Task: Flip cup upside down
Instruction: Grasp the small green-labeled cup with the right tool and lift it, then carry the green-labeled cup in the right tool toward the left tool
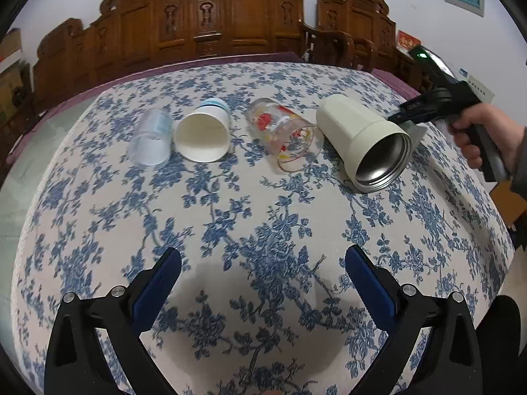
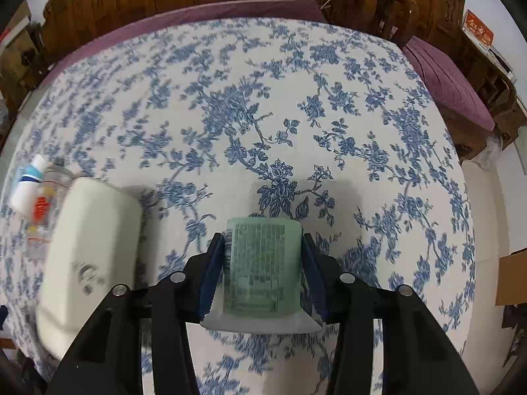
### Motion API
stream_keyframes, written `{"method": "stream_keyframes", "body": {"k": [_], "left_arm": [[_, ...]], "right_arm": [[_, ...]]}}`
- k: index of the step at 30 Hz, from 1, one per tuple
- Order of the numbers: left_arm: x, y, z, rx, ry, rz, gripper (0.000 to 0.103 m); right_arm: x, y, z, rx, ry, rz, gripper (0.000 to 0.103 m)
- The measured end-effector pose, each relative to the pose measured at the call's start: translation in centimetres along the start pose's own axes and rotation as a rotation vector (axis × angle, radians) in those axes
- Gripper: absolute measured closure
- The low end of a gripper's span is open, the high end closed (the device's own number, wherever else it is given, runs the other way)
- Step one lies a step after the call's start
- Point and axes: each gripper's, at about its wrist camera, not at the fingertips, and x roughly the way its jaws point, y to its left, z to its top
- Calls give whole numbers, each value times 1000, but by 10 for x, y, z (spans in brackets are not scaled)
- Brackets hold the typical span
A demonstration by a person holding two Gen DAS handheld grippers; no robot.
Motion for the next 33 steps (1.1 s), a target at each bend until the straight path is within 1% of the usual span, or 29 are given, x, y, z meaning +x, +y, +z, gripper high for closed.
{"method": "stream_keyframes", "body": {"k": [2,7,12,17,20,23,26,30,33], "left_arm": [[-7,5,-3,-15,-9,16,7],[-29,19,-11,-59,-38,57,7],[-53,35,-22,-110,-72,109,7],[-69,55,-32,-160,-89,164,7],[-74,64,-37,-182,-92,195,7],[-78,69,-41,-184,-96,239,7],[-84,76,-45,-204,-103,238,7],[-88,82,-50,-214,-98,245,7],[-88,85,-52,-215,-92,243,7]], "right_arm": [[-12,2,-6,-6,-18,12,54],[-58,24,-35,-72,-74,67,54],[-107,59,-70,-163,-137,119,54],[-131,97,-100,-231,-153,189,54],[-131,125,-119,-272,-135,231,54],[-122,151,-134,-303,-108,260,54],[-108,181,-148,-335,-67,285,54],[-88,209,-155,-346,-9,319,54],[-74,230,-157,-366,28,327,53]]}}
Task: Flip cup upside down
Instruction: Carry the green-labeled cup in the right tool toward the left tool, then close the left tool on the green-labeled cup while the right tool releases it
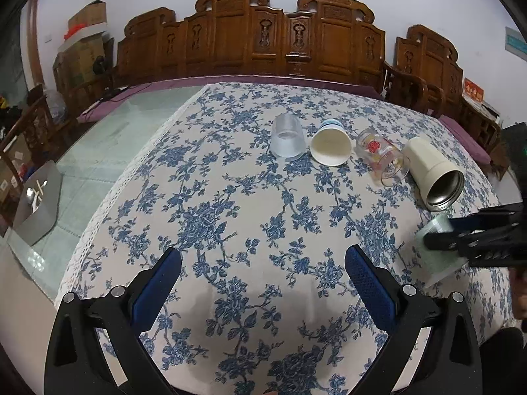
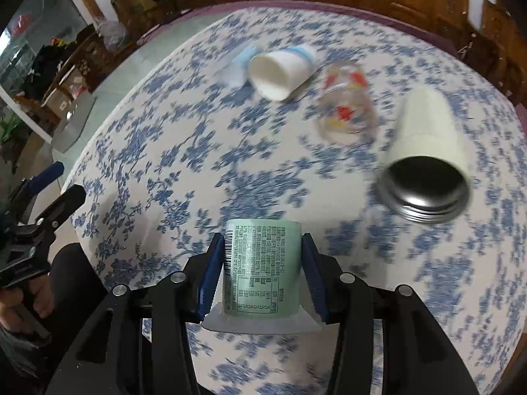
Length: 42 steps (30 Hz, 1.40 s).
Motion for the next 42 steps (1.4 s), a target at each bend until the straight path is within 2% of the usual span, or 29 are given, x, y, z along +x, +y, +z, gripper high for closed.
{"method": "stream_keyframes", "body": {"k": [8,13,17,22,29,30,31,35,42], "left_arm": [[1,10,-2,-9,12,2,7],[1,9,-2,3,14,13,7],[1,7,0,12,18,8,7],[0,1,6,14,25,-21,7],[7,-15,15,-20,65,-75,7],[9,-18,16,-24,72,-82,7],[11,-22,18,-30,82,-89,7],[20,-36,25,-48,121,-105,13],[47,-67,27,-119,235,-164,27]], "right_arm": [[35,16,15,11,62,14,53],[49,18,22,32,65,24,51],[37,17,24,49,-2,57,42],[-7,12,11,33,-162,43,38],[-59,-18,-35,58,-364,-111,26],[-62,-25,-42,72,-374,-120,18],[-63,-31,-48,79,-381,-126,17],[-55,-52,-72,106,-380,-163,17],[-49,-64,-89,117,-383,-179,17]]}}
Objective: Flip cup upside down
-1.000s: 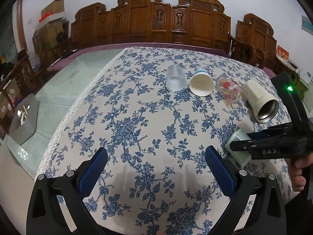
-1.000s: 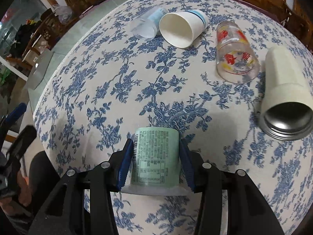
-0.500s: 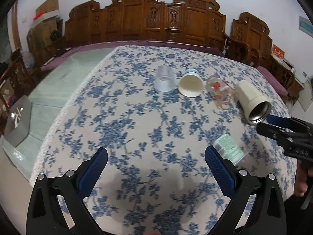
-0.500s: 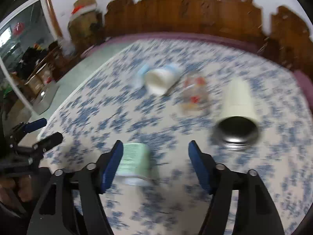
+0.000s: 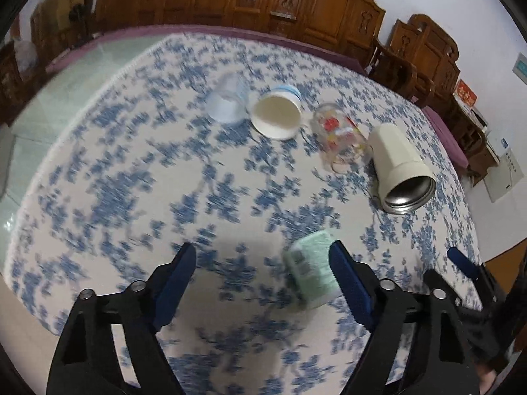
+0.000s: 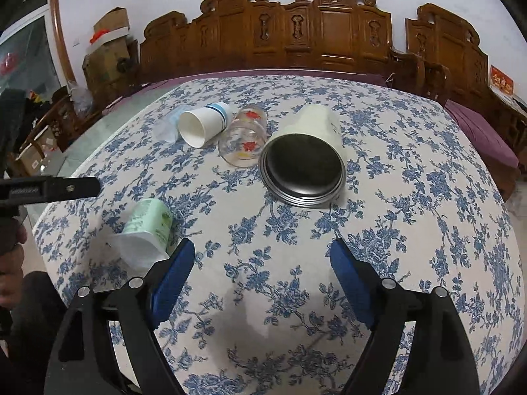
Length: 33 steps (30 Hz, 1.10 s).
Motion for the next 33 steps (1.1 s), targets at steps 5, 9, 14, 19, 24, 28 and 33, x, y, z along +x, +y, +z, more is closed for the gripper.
{"method": "stream_keyframes", "body": {"k": [5,9,14,19,24,28,33], "left_arm": [[22,-18,2,-36,69,-29,38],[36,-25,5,-71,113,-22,45],[53,-26,5,-131,177,-44,49],[63,-26,6,-165,217,-60,49],[77,-22,5,-205,278,-79,50],[83,-19,7,-226,300,-90,51],[85,-15,8,-233,309,-121,55]], "right_arm": [[4,0,-11,-7,20,11,17],[8,-1,-14,-7,31,15,17],[10,1,-16,-11,37,24,17],[10,3,-16,-12,36,34,17],[10,2,-15,-5,36,40,17],[11,2,-15,-5,39,45,17],[11,6,-15,-19,38,50,17]]}}
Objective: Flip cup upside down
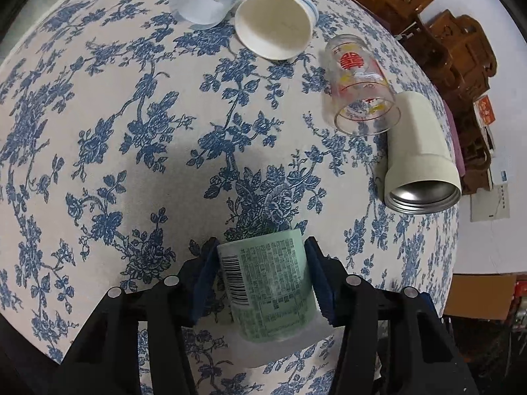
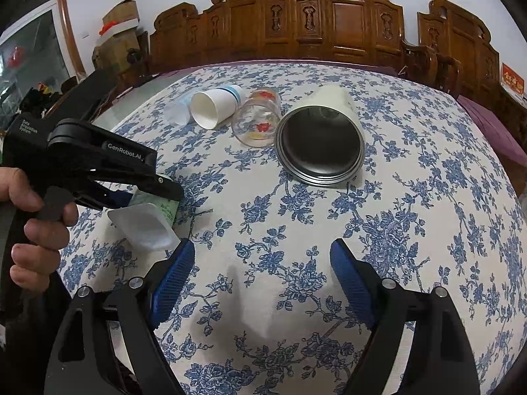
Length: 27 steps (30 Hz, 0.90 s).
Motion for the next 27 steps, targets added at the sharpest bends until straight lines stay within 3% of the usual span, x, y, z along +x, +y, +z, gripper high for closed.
{"method": "stream_keyframes", "body": {"k": [9,20,27], "left_arm": [[-14,-21,14,146,-141,-15,56],[-2,-74,26,447,-355,114,56],[2,-78,17,562,-420,172,56]], "right_arm": [[0,-6,1,27,-4,-3,17],[3,-21,1,72,5,-17,17],[2,-24,5,86,-6,-8,17]]}}
